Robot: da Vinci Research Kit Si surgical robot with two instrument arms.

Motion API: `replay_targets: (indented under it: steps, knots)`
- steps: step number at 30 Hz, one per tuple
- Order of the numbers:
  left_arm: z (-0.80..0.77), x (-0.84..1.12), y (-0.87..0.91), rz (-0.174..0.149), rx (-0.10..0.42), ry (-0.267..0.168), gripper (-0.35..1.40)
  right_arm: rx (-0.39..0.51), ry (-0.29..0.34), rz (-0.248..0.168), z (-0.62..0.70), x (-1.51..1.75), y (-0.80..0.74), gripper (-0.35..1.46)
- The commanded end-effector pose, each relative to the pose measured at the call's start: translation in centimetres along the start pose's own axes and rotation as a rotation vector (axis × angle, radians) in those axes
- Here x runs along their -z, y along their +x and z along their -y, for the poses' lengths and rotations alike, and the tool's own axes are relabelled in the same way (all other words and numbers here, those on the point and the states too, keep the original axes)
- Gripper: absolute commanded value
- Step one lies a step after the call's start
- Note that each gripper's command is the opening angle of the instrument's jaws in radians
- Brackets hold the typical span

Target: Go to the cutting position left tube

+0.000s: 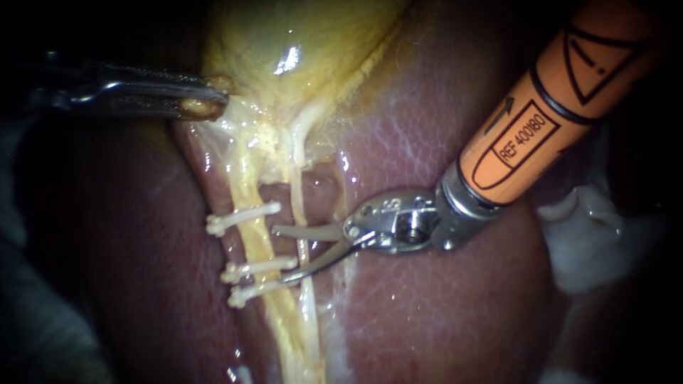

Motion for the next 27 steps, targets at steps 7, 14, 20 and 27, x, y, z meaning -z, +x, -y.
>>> replay_targets:
  steps: [7,14,20,27]
  knots:
    - [0.00,-0.02,0.00,0.000,0.000,0.001,-0.35,0.009,0.041,-0.040,-0.02,-0.17,0.12,1.43]
    - [-0.01,-0.02,0.00,0.000,0.001,0.001,-0.35,0.006,0.081,-0.077,-0.01,-0.38,0.26,1.43]
    - [-0.01,-0.03,0.01,0.000,0.001,0.002,-0.35,0.000,0.086,-0.107,-0.02,-0.57,0.40,1.43]
    - [-0.01,-0.03,0.01,0.000,0.001,0.002,-0.35,-0.002,0.083,-0.122,-0.07,-0.74,0.52,1.43]
